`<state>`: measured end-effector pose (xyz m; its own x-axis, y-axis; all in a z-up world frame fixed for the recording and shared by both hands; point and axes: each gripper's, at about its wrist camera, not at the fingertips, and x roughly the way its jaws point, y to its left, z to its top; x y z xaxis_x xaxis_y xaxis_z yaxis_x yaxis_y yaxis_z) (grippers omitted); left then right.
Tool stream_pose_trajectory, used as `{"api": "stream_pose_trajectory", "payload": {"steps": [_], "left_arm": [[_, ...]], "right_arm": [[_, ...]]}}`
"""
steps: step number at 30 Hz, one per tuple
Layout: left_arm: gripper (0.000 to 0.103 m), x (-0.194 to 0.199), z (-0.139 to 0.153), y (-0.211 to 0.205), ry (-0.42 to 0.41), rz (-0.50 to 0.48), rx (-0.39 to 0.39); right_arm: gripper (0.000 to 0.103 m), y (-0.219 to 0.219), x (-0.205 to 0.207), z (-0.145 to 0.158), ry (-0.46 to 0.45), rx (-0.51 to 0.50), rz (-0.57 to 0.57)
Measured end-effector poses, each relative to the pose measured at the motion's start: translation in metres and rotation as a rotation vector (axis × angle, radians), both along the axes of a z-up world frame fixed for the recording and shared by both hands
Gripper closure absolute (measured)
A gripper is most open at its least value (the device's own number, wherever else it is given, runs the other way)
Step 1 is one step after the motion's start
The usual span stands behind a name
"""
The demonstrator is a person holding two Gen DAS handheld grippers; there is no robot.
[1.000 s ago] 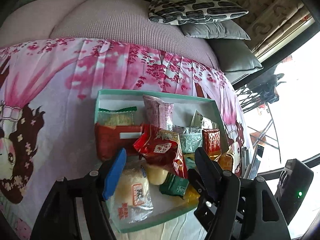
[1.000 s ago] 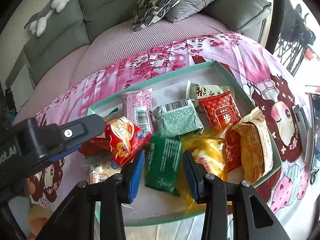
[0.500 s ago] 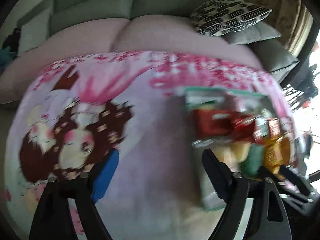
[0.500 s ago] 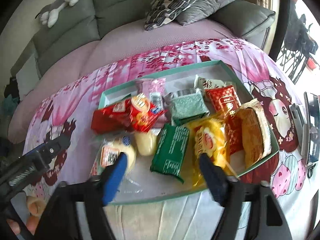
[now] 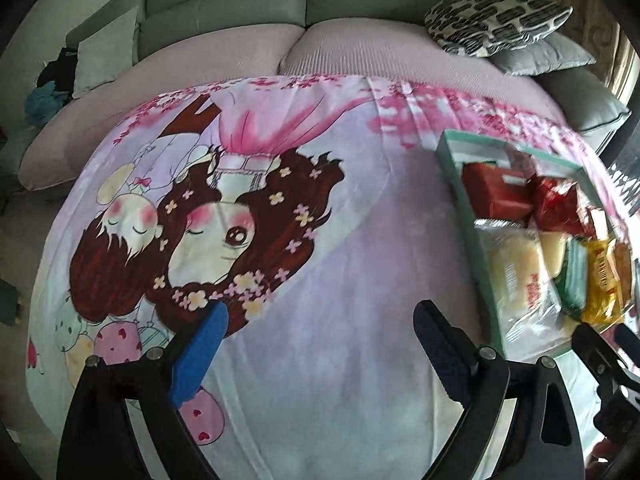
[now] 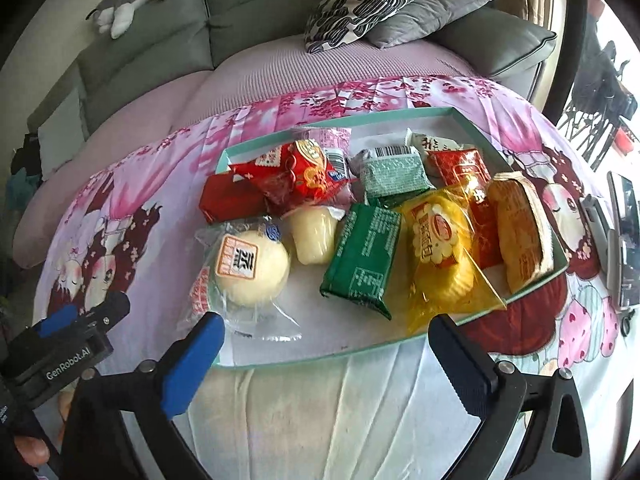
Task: Organize snacks
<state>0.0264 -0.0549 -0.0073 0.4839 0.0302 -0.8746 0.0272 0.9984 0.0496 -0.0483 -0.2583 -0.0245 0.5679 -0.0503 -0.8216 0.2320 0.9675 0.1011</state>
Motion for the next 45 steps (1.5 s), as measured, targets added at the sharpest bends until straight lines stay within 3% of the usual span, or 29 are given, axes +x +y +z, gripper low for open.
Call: {"api": "stream_pose_trajectory", "payload": {"steps": [13, 22, 45], "left_arm": [[0.009, -0.004, -0.005, -0.013, 0.06, -0.059, 0.037], [0.009, -0.008, -0.005, -0.012, 0.086, -0.072, 0.019], [0.009, -0.009, -0.006, -0.012, 0.096, -0.075, 0.028]], "right_arm": [[0.0, -0.002, -0.008, -0.003, -0.03, -0.016, -0.02], [0.0, -0.003, -0.009, -0.005, -0.038, -0.021, -0.024], [0.0, -0.007, -0.015, -0.008, -0.053, -0.01, -0.028]]}}
